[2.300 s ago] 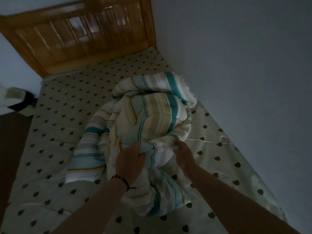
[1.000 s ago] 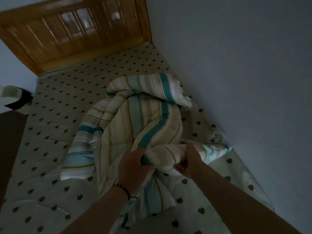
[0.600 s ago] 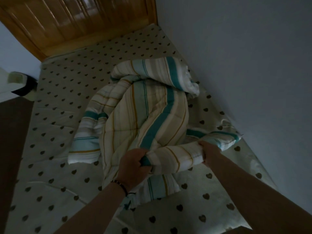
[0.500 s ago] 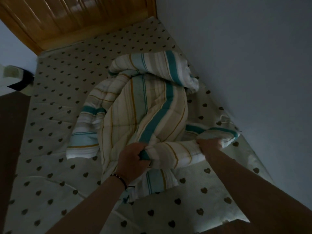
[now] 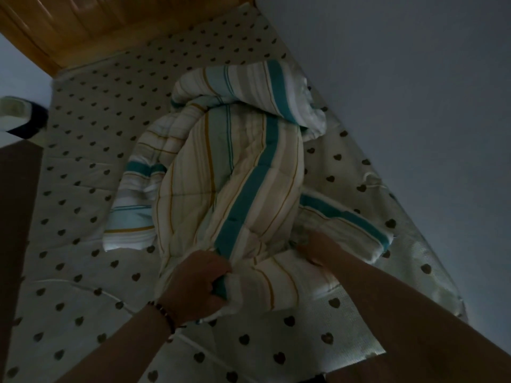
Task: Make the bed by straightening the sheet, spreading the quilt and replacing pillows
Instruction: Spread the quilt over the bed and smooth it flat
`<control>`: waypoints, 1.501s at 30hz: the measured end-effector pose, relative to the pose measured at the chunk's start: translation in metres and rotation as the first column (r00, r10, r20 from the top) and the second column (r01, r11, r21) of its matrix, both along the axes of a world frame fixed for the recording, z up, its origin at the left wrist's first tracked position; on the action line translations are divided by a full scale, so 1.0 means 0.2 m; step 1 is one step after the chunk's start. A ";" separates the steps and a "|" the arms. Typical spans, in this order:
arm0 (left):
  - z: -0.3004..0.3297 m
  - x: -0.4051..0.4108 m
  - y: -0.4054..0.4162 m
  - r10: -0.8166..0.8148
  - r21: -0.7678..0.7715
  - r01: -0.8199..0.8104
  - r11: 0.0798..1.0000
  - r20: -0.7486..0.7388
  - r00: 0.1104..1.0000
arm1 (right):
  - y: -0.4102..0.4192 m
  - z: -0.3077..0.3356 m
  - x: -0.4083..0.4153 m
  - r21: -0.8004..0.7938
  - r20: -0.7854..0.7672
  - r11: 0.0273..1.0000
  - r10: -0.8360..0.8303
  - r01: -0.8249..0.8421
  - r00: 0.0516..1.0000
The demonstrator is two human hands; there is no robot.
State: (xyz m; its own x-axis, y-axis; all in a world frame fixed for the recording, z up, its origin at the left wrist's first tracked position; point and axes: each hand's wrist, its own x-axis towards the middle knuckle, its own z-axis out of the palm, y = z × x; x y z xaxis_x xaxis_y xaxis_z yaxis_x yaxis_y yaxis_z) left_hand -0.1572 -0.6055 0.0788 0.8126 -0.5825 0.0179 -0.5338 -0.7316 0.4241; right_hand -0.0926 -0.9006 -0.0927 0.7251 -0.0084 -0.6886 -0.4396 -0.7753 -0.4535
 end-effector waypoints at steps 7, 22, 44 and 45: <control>-0.50 0.01 -0.12 0.111 0.515 0.371 0.773 -0.686 0.719 | -0.02 -0.13 0.06 -0.126 0.080 0.984 0.136 -0.126 0.987; -1.20 0.22 -0.33 0.458 0.469 -0.413 0.781 0.020 0.888 | -0.20 -0.69 0.66 -0.465 0.307 0.867 0.347 -0.179 0.886; -0.94 0.29 -0.59 0.691 0.364 -0.596 0.716 -0.242 0.681 | -1.05 -0.06 0.48 -0.697 0.318 0.716 0.260 0.039 0.912; -0.94 0.28 -0.63 0.678 0.382 -0.576 0.723 -0.230 0.698 | -1.11 -0.05 0.43 -0.712 0.295 0.702 0.269 0.023 0.917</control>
State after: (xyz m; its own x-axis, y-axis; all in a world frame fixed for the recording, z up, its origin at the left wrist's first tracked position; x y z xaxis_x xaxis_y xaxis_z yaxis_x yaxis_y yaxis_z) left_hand -0.1008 -0.7309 -0.1100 0.9104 0.1278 -0.3934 0.2293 -0.9475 0.2230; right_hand -0.0057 -1.1217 -0.1022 0.9393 -0.2648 -0.2182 -0.2401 -0.9615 0.1336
